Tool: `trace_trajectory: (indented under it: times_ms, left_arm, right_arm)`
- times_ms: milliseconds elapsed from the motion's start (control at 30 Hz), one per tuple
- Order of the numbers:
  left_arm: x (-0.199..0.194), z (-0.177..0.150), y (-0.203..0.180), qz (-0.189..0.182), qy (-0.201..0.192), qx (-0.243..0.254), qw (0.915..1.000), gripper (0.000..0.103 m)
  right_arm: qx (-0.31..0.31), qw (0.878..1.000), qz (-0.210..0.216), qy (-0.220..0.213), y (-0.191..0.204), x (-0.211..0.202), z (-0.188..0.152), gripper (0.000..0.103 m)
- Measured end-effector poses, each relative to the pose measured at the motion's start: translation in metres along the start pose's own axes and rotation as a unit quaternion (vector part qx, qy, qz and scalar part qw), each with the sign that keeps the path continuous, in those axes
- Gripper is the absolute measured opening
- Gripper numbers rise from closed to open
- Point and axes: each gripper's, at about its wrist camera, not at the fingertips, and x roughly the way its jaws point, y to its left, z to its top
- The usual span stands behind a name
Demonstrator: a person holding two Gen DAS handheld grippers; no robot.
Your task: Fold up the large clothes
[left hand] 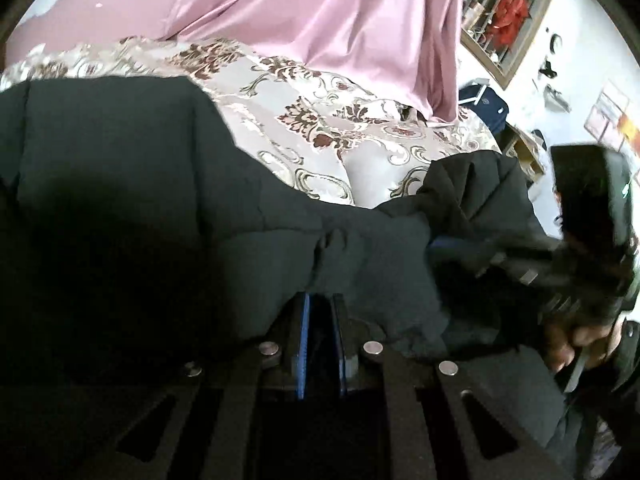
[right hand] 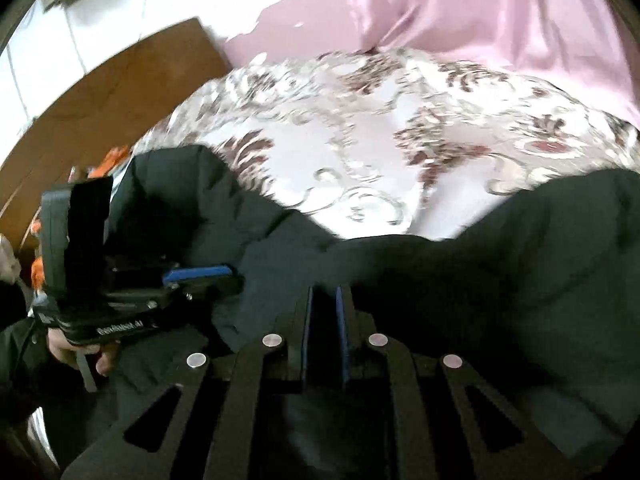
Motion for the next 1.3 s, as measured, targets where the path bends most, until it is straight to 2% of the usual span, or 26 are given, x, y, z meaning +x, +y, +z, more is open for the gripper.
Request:
trace_trajectory:
  times_ms: [67,167,267,367,500,600,667,800,833,867,900,933,967,1000,1067,1133,1200,1233,1300]
  left_arm:
    - [0.005,0.0,-0.001,0.005,0.006,0.002,1.0,0.012]
    - [0.013,0.0,-0.002,0.007,0.017,0.005,0.9998,0.012]
    - [0.022,-0.002,-0.005,0.022,0.028,0.01,0.9993,0.011]
    - [0.03,0.0,-0.012,0.044,0.038,0.019,0.9981,0.011]
    - [0.014,0.002,-0.02,0.047,0.025,0.033,0.998,0.012]
    - [-0.014,0.004,-0.02,0.049,0.004,-0.001,0.9988,0.013]
    - [-0.036,0.002,-0.024,0.064,-0.017,-0.025,0.9975,0.013]
    - [-0.067,-0.005,-0.039,0.084,-0.018,-0.039,0.9955,0.014]
    - [-0.074,-0.006,-0.046,0.086,-0.016,-0.038,0.9955,0.014]
    - [-0.083,-0.006,-0.052,0.088,-0.017,-0.037,0.9953,0.014]
    - [-0.089,-0.006,-0.057,0.089,-0.019,-0.037,0.9951,0.016]
    - [-0.101,-0.006,-0.063,0.091,-0.025,-0.037,0.9949,0.018]
    - [-0.115,-0.007,-0.069,0.09,-0.033,-0.037,0.9947,0.033]
    - [-0.127,-0.008,-0.074,0.09,-0.04,-0.037,0.9944,0.06]
    - [-0.159,-0.012,-0.089,0.101,-0.076,-0.03,0.9915,0.085]
    - [-0.194,-0.014,-0.104,0.102,-0.111,-0.018,0.9884,0.085]
    - [-0.218,-0.015,-0.118,0.104,-0.119,-0.015,0.9873,0.089]
    - [-0.227,-0.015,-0.122,0.106,-0.123,-0.014,0.9866,0.09]
    - [-0.252,-0.019,-0.137,0.109,-0.138,-0.01,0.9844,0.099]
  right_arm:
    - [-0.014,0.999,-0.018,0.045,0.009,0.021,-0.004,0.009]
    - [-0.017,0.995,-0.024,0.093,0.008,0.045,-0.014,0.01]
    - [-0.014,0.994,-0.027,0.109,0.006,0.058,-0.017,0.009]
    - [-0.036,0.991,-0.059,0.11,0.016,0.074,-0.022,0.009]
    - [-0.031,0.995,-0.066,0.066,0.019,0.056,-0.032,0.009]
    - [0.001,0.998,-0.056,0.034,0.017,0.021,-0.039,0.01]
    - [0.019,0.999,-0.047,0.015,0.015,-0.001,-0.044,0.01]
    - [0.02,0.997,-0.072,-0.028,0.02,-0.046,-0.046,0.01]
    - [0.023,0.996,-0.074,-0.033,0.02,-0.053,-0.047,0.013]
    - [0.029,0.996,-0.076,-0.042,0.024,-0.069,-0.047,0.023]
    - [0.031,0.995,-0.078,-0.05,0.025,-0.08,-0.048,0.041]
    - [0.032,0.995,-0.078,-0.055,0.016,-0.08,-0.041,0.049]
    - [0.033,0.994,-0.078,-0.067,0.022,-0.097,-0.042,0.058]
    - [0.032,0.993,-0.079,-0.076,0.023,-0.106,-0.042,0.058]
    - [0.034,0.992,-0.084,-0.089,0.033,-0.134,-0.047,0.058]
    - [0.04,0.991,-0.09,-0.095,0.036,-0.151,-0.047,0.063]
    - [0.036,0.989,-0.094,-0.109,0.046,-0.178,-0.053,0.075]
    - [0.032,0.988,-0.096,-0.115,0.05,-0.189,-0.056,0.078]
    - [0.021,0.986,-0.104,-0.132,0.062,-0.214,-0.06,0.086]
